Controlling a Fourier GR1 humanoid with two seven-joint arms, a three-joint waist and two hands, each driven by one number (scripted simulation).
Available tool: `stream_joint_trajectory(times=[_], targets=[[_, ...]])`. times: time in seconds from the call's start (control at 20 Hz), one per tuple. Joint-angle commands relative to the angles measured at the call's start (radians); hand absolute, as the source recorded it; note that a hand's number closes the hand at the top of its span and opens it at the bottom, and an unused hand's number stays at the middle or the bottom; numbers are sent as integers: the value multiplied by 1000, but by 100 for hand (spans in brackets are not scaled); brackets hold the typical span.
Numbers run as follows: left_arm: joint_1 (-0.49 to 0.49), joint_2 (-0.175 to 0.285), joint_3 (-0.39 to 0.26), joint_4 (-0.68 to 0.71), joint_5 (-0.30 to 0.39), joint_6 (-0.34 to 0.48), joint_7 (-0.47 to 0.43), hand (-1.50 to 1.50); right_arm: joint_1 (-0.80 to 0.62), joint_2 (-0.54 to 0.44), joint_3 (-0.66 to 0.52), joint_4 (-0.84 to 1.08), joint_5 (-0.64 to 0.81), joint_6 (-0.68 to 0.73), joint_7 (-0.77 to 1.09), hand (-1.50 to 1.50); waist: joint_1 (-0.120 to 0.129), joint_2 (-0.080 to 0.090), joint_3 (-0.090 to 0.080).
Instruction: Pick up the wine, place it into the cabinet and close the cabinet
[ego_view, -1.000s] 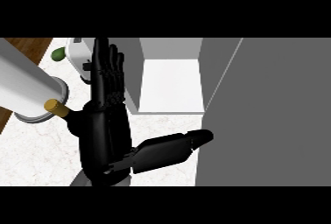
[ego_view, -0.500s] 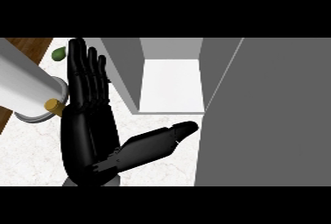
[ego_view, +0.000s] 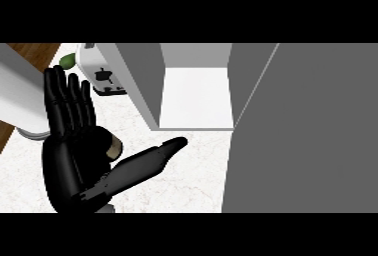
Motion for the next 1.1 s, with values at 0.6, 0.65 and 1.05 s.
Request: stream_joint_trajectory(times=[0.6, 0.65, 1.05], targets=[[272, 85, 260, -2, 297, -78, -272, -150, 63, 19, 15, -95, -32, 26, 10, -150, 0, 0, -1], [302, 99, 280, -36, 324, -98, -268, -150, 56, 13, 0, -155, -50, 4, 68, -150, 0, -1, -1], [359, 52, 366, 142, 462, -195, -461, -150, 21, 20, 14, -131, -20, 2, 73, -150, 0, 0, 0]])
